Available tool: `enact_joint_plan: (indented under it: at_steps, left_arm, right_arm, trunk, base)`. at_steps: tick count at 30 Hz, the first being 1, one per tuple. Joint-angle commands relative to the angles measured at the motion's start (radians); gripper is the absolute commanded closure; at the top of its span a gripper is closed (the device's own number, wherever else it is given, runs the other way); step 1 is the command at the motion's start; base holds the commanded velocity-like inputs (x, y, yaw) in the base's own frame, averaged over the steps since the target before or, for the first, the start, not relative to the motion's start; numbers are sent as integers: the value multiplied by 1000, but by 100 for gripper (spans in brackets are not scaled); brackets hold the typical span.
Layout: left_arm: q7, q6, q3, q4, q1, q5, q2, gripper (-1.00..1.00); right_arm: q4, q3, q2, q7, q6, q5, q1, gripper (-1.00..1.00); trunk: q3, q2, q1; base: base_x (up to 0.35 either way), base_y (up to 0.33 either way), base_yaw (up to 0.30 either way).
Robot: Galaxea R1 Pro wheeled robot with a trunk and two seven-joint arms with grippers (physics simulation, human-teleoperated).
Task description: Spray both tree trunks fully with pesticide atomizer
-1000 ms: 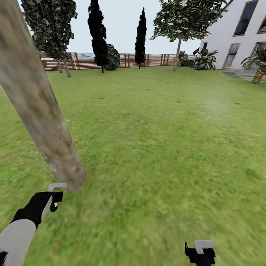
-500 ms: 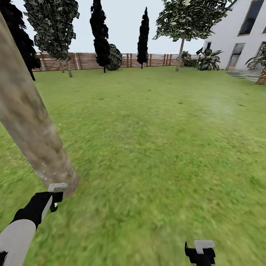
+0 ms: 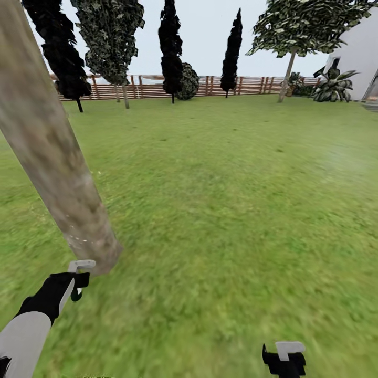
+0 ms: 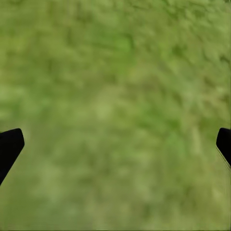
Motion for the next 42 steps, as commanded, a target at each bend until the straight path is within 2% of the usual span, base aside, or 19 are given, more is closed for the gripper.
enact_joint_plan:
  at_steps: [1,13,20,26,30,33,34,35,37,39,41,42]
  left_arm:
    - [0,0,0,0,0,0,0,100]
    - [0,0,0,2,0,0,0,100]
    - [0,3,1,3,0,-1,0,100]
    - [-8,15,1,-76,-9,-1,13,100]
    - [-15,46,-1,-96,-48,-3,15,100]
    - [-22,91,-8,-97,-130,-5,17,100]
    - [-35,101,-10,-97,-152,-6,22,100]
    - [-77,105,-11,-97,-170,-7,50,100]
    - [-154,107,-13,-97,-179,-10,85,100]
    - [-199,105,-15,-96,-176,-16,112,100]
    - [-263,100,-17,-95,-167,-17,160,100]
    - [-301,98,-18,-95,-167,-17,169,100]
  right_arm:
    - [0,0,0,0,0,0,0,-100]
    - [0,0,0,0,0,0,0,-100]
    - [-1,0,0,0,0,0,0,-100]
    - [-2,0,-4,0,0,0,0,-100]
    - [-2,0,-4,0,-1,0,0,-100]
    - [-2,0,-4,0,0,0,0,-100]
    - [-2,0,-4,0,0,0,0,-100]
    - [-2,0,-5,-1,-1,0,0,-100]
    - [-1,0,-6,-1,-1,0,0,-100]
    - [-1,0,-6,-2,-1,0,0,-100]
    - [-1,0,-6,-2,-1,0,0,-100]
    - [-1,0,-6,-2,-1,0,0,-100]
  trunk:
    - [0,0,0]
    - [0,0,0]
    - [0,0,0]
    - [0,0,0]
    - [0,0,0]
    - [0,0,0]
    - [0,0,0]
    - [0,0,0]
    - [0,0,0]
    - [0,0,0]
    - [0,0,0]
    - [0,0,0]
  base:
    - [108,-261,275]
    - [149,-261,70]
    - [99,-201,258]
    - [2,-9,277]
    - [0,0,277]
    - [0,0,167]
    - [0,0,24]
    - [0,0,8]
    - [0,0,3]
    - [0,0,0]
    - [0,0,0]
    - [0,0,0]
